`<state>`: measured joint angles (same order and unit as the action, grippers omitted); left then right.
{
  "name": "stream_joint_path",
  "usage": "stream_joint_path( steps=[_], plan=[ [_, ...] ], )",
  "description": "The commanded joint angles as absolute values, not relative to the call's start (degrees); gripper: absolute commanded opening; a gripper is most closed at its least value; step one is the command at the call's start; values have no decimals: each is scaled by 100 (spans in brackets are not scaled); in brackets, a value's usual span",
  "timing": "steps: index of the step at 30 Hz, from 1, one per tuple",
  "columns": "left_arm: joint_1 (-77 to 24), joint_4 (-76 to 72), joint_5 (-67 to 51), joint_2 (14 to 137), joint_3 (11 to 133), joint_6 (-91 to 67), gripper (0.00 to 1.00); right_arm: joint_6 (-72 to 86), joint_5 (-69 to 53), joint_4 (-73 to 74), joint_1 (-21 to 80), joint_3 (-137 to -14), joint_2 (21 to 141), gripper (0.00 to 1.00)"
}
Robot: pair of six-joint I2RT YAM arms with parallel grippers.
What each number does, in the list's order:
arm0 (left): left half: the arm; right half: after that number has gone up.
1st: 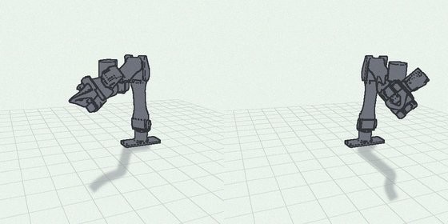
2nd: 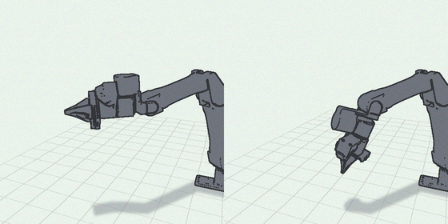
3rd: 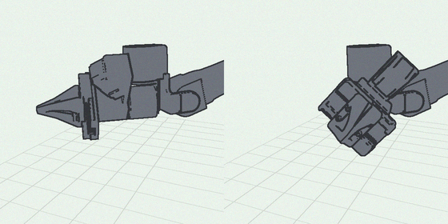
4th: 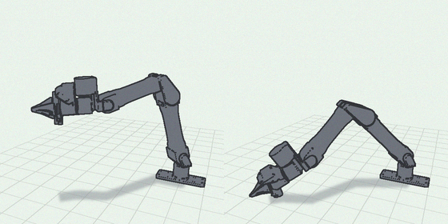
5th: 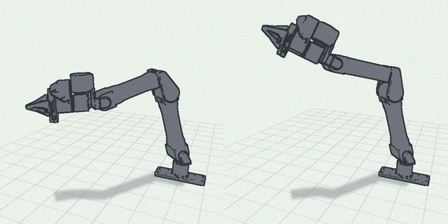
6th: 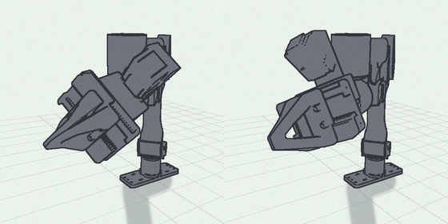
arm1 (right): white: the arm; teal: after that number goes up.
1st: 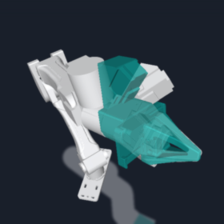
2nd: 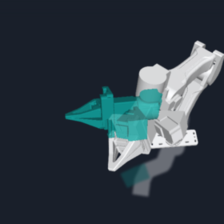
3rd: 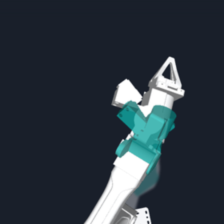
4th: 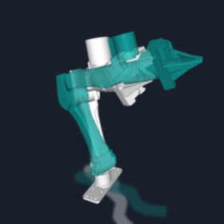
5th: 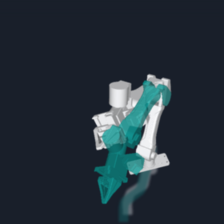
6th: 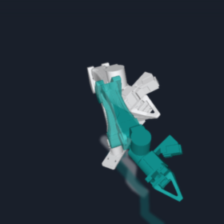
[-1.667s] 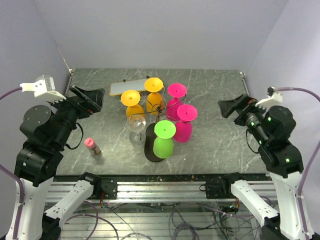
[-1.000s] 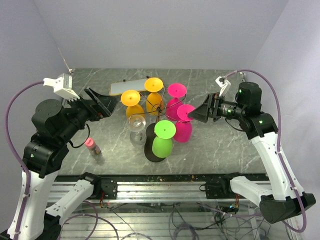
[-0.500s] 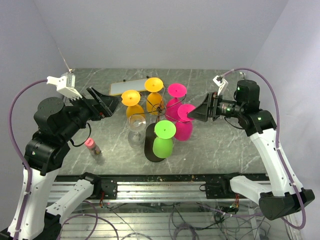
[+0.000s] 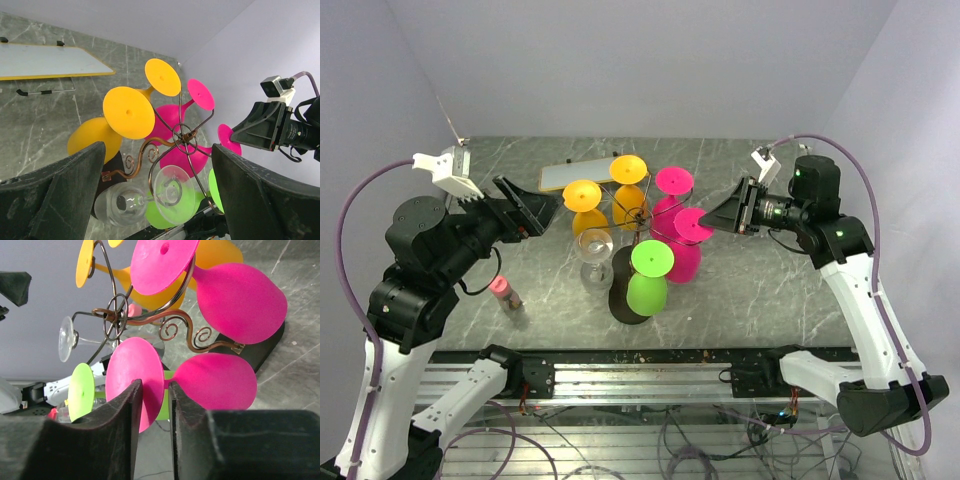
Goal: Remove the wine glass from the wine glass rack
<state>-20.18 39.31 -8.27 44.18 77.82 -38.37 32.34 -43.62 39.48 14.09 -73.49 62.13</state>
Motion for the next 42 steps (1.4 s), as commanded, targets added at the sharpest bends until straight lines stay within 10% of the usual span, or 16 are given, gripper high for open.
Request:
stream_joint_path(
  steps=[1,13,42],
  plan=[
    [-2021,3870,-1064,4392,7857,-3761,97,3677,-4137,4054,1392,-7373,6095,24],
    [-2021,3838,-1046,4335,7903,-3779,98,4924,-3556,4291,1389,-7361,5846,0],
    [-2021,3814,-1038,4261,7811,-3868,98,6172,-4849,3351,1537,-6943,5543,0]
  ],
)
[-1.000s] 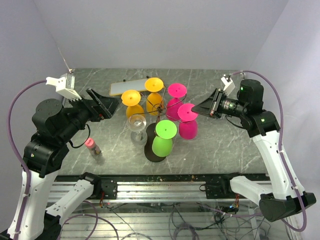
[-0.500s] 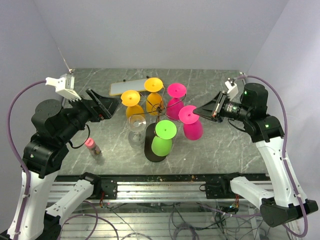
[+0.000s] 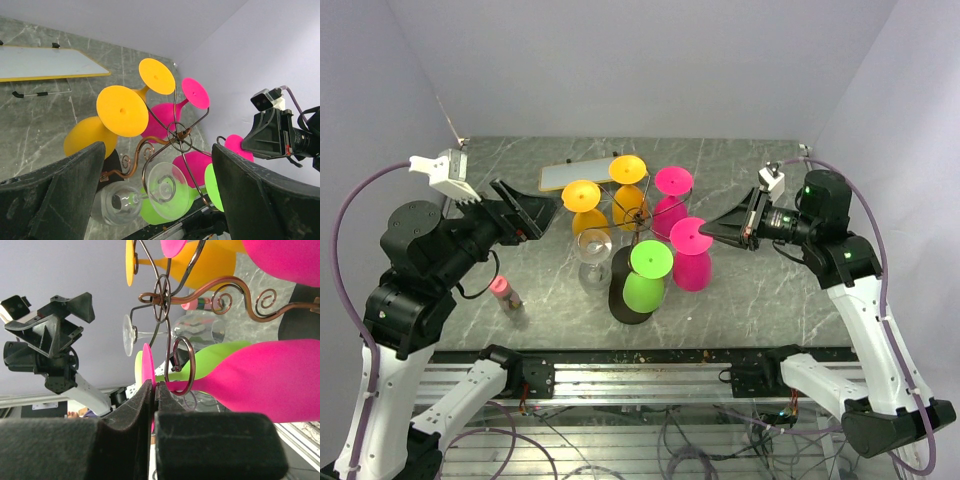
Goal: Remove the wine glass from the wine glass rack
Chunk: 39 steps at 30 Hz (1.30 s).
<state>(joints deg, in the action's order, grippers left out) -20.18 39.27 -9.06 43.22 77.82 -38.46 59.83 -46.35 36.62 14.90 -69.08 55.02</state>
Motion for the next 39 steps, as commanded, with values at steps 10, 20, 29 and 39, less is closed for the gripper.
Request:
stream_joint_path(
  steps=[10,20,29,39],
  plan=[
    [-2020,3906,-924,4282,7943,-3718,98,6435,-4991,2743,1582,-6849,5880,0],
    [-2021,3808,-949,4239,7884,-3757,99,6511,-4714,2473,1611,-7174,6293,0],
    [-2021,3809,-993,4253,7954,-3832,100,6442,-2754,3512,1608,-7591,6049,0],
    [-2021,3081,-1858,4593,7971,-4288,100,5300,-483,3475,1608,-7753,5006,0]
  ],
)
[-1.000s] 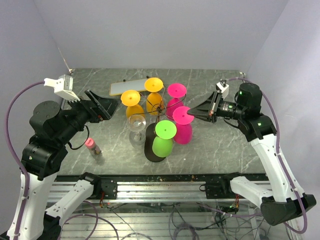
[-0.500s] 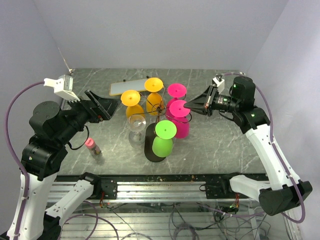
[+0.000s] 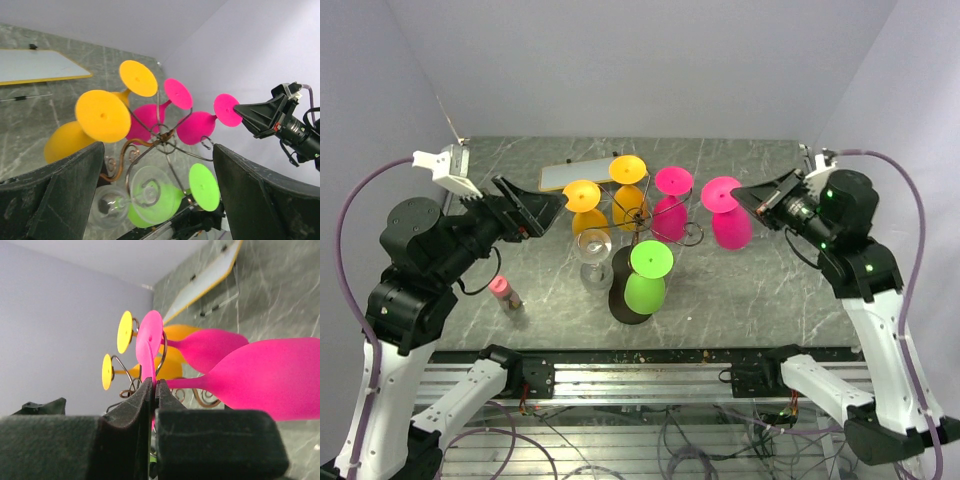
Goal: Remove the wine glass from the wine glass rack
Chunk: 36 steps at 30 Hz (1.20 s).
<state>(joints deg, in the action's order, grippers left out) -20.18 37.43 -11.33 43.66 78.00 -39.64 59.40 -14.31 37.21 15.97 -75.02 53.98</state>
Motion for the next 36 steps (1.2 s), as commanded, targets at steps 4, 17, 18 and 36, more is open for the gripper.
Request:
stream_joint_path(
  steps=[4,17,18,36],
  plan=[
    [-2021,2119,-2747,4983,8011,-4920,100,5468,-671,2579,1609,-7870,4577,0],
    [-2021,-1995,-3969,6072,7533,-7412,99,9106,-3280,-2330,1608,-8094,5621,0],
    [-2021,-2167,-3993,6106,7494,-7527,99,9557,-3536,-2775,1608,-8063,5794,0],
    [-2085,-3766,-4236,6347,6813,-8708,98,12047,-3613,-5860,1872,-7144,6670,0]
  ],
)
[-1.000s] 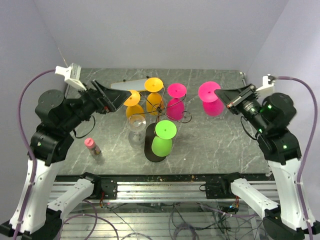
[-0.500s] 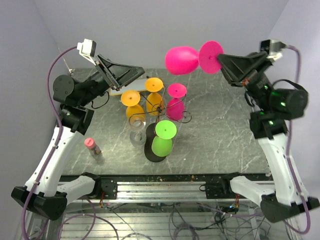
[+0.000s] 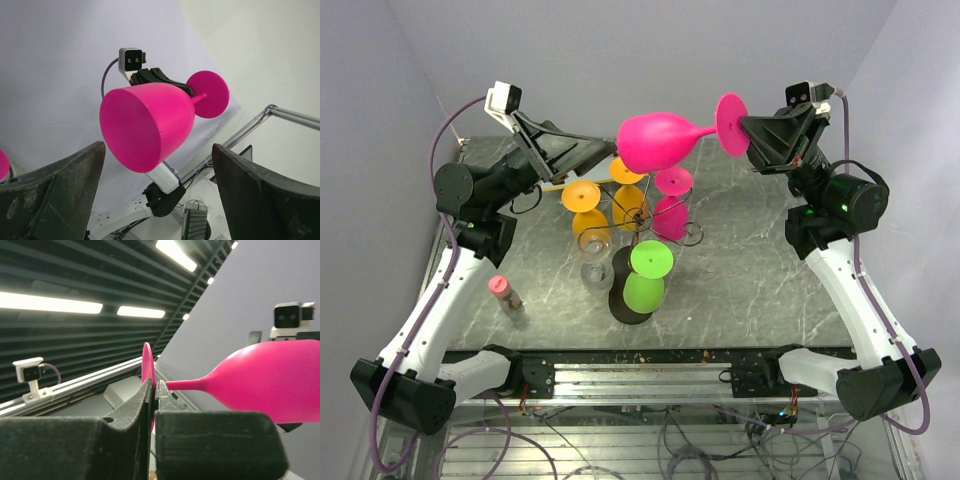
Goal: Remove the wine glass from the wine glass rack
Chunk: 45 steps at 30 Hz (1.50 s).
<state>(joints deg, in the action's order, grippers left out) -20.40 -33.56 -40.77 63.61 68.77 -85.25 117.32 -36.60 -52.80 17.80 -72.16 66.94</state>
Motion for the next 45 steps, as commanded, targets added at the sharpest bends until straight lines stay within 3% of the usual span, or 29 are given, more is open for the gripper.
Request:
stream_joint_path(
  steps=[1,11,19,23,25,27,31,34,36,41,45],
  plan=[
    [-2110,-3857,-4221,6349,6801,-8756,98,12023,-3640,-5792,1908,-7153,6694,0],
    [-2575,-5557,-4393,6741,6644,-9693,78,11891,-3488,-5937,2117,-7067,6957,0],
    [-2742,-6017,-4152,6732,6375,-9912,33,11231,-3417,-5404,2127,-6833,6747,0],
    [-2739,-5498,-4078,6551,6378,-9559,15,10249,-3228,-4303,2119,-6696,6322,15],
    [-2741,-5036,-3986,6365,6340,-9294,8,9607,-3064,-3515,2114,-6704,6092,26],
    [-2738,-4442,-3863,6149,6333,-8828,7,8786,-2815,-2516,2110,-6843,5832,45],
    [-2737,-2890,-3486,5703,6491,-7880,7,7026,-1827,-588,2114,-7171,5347,73],
    [-2734,-958,-3039,5482,7030,-6809,7,6063,-650,648,2108,-7289,4998,84],
    [-2731,664,-2452,5458,7732,-5934,7,5683,188,1349,2111,-7345,4818,99],
    [-2733,3519,-750,5716,9648,-4235,7,5117,1891,2883,2112,-7696,4802,100],
    [-2728,5494,704,6611,11505,-3211,7,4800,2902,4104,2105,-8120,5037,100]
  ],
)
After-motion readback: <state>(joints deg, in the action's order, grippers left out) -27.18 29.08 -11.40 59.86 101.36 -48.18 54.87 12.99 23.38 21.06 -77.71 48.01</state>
